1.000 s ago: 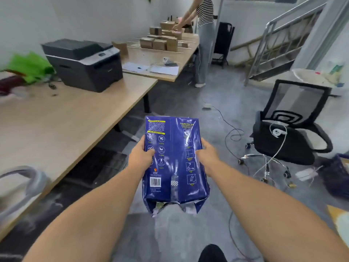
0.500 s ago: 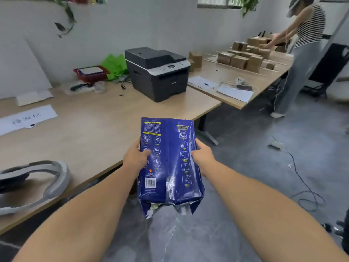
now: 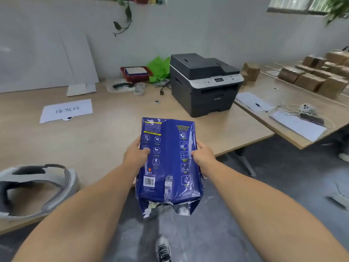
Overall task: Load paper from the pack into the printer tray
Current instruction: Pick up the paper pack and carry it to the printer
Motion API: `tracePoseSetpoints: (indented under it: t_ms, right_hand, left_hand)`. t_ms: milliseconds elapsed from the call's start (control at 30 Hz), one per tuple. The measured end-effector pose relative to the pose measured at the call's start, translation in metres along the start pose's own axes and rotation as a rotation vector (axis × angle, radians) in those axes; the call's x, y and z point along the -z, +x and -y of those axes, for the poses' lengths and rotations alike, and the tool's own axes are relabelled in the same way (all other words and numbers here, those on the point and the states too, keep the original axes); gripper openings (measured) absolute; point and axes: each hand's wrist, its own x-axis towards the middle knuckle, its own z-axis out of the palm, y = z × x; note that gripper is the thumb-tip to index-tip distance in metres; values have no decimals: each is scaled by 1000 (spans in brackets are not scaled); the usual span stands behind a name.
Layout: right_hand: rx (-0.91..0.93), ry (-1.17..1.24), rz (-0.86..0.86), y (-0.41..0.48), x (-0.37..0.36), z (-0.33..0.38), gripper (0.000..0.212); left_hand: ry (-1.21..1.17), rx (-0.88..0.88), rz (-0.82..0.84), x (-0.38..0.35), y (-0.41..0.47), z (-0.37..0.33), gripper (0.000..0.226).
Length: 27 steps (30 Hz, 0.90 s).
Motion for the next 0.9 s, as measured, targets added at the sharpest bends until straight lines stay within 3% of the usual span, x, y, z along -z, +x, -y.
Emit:
tracePoseSetpoints:
  t_ms: [300,900]
  right_hand:
    - [-18,-72,33,159,-41,56,19]
    - [-142,-188,282,382,-90,96,33]
  left_hand:
    - [-41,78,-37,-12,154,-14,38]
    - [-56,314,-220,-45,322,-11,42]
